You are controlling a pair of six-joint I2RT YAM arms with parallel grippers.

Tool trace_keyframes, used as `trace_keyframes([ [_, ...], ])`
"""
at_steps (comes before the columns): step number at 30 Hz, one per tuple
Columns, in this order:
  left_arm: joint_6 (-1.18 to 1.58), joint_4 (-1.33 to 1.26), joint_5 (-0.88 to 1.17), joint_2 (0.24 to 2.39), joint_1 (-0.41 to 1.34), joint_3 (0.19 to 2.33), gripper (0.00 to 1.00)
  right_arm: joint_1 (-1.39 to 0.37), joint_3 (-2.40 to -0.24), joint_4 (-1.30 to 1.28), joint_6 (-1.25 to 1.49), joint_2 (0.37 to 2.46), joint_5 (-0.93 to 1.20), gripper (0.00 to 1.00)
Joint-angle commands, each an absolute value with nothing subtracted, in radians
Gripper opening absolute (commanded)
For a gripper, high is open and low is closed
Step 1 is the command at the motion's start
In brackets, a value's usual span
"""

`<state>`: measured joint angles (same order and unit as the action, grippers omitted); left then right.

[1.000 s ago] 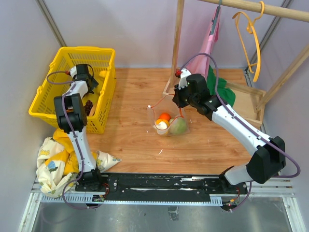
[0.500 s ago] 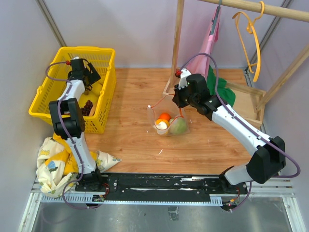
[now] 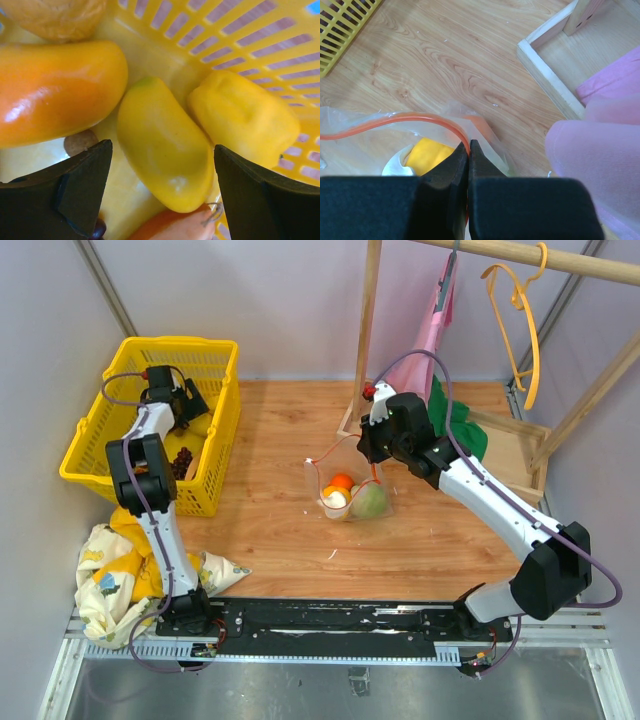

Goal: Place the food in the zip-top bag and seal the zipper
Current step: Pick up the fake fruit from the bin.

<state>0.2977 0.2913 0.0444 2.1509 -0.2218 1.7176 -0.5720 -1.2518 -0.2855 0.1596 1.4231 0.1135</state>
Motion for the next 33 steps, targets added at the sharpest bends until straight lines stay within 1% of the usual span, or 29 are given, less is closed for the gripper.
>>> trace_keyframes([
  [1, 0.384, 0.311, 0.039, 2.207, -0.229, 1.749, 0.86, -0.557, -1.245, -0.281, 0.152, 1.419, 0.126, 0.01],
  [5, 0.438, 0.268, 0.033, 2.234, -0.229, 1.733, 0.86, -0.557, -1.244, -0.279, 0.15, 1.422, 0.129, 0.01],
  [11, 0.451, 0.227, 0.013, 2.26, -0.229, 1.716, 0.8, -0.557, -1.242, -0.277, 0.15, 1.422, 0.132, 0.01],
  [13, 0.443, 0.221, 0.007, 2.264, -0.229, 1.712, 0.76, -0.557, -1.241, -0.276, 0.15, 1.422, 0.134, 0.01],
  [16, 0.424, 0.221, 0.023, 2.255, -0.229, 1.703, 0.56, -0.557, -1.243, -0.276, 0.151, 1.423, 0.137, 0.01],
  [18, 0.418, 0.22, 0.039, 2.234, -0.229, 1.691, 0.49, -0.556, -1.242, -0.275, 0.153, 1.422, 0.141, 0.01],
  [26, 0.405, 0.197, 0.061, 2.082, -0.227, 1.603, 0.38, -0.557, -1.237, -0.277, 0.159, 1.4, 0.139, 0.01],
  [33, 0.411, 0.18, 0.094, 1.939, -0.227, 1.533, 0.3, -0.557, -1.22, -0.267, 0.161, 1.374, 0.159, 0.01],
])
